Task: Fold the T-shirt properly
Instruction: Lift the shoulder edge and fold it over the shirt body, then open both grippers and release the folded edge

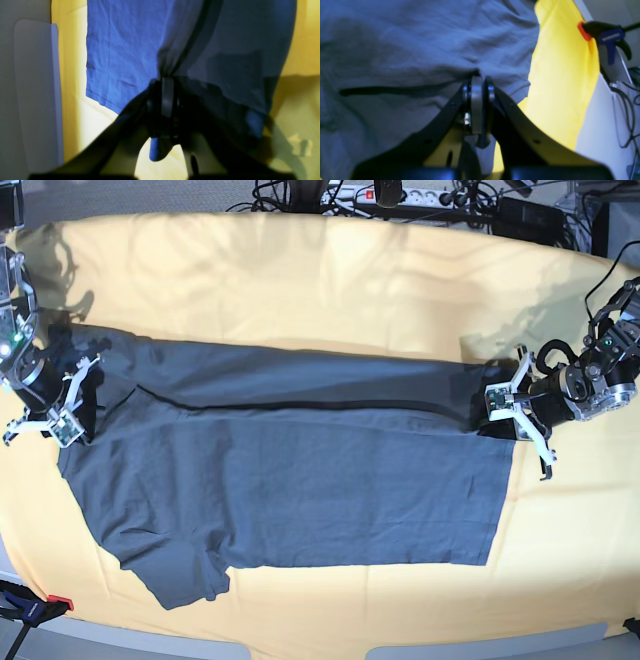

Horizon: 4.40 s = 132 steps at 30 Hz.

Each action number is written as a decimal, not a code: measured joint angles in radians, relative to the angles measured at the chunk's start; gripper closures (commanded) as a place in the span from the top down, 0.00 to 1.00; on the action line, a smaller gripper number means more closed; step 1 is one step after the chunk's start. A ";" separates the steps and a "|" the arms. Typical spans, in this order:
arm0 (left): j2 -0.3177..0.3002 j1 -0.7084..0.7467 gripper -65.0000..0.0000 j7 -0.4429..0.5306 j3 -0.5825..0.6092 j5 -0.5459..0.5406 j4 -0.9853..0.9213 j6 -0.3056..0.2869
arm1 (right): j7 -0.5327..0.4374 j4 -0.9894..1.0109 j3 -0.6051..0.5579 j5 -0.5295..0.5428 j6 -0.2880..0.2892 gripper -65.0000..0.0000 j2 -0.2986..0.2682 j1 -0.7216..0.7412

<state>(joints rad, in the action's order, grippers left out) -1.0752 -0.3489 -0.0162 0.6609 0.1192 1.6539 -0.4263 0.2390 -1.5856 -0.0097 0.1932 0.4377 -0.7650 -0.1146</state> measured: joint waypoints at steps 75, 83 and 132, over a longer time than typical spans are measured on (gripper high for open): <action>-0.116 0.053 0.60 0.015 0.001 0.035 0.063 -0.279 | 0.457 -0.097 -0.087 -0.063 0.116 0.58 -0.182 -0.232; -0.116 0.053 0.60 0.013 0.001 -0.094 0.063 -0.278 | 0.415 -0.089 -0.092 -0.074 0.023 0.48 -0.180 -0.240; 0.008 0.105 0.60 0.128 -0.008 0.144 -0.051 -0.242 | 0.419 -0.087 -0.093 -0.055 -0.028 0.48 -0.179 -0.240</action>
<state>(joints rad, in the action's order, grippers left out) -1.0668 -0.2443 0.1120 0.6525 0.2630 1.6028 -0.6682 0.6579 -1.6722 -0.1024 0.1383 0.4095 -0.9443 -0.3550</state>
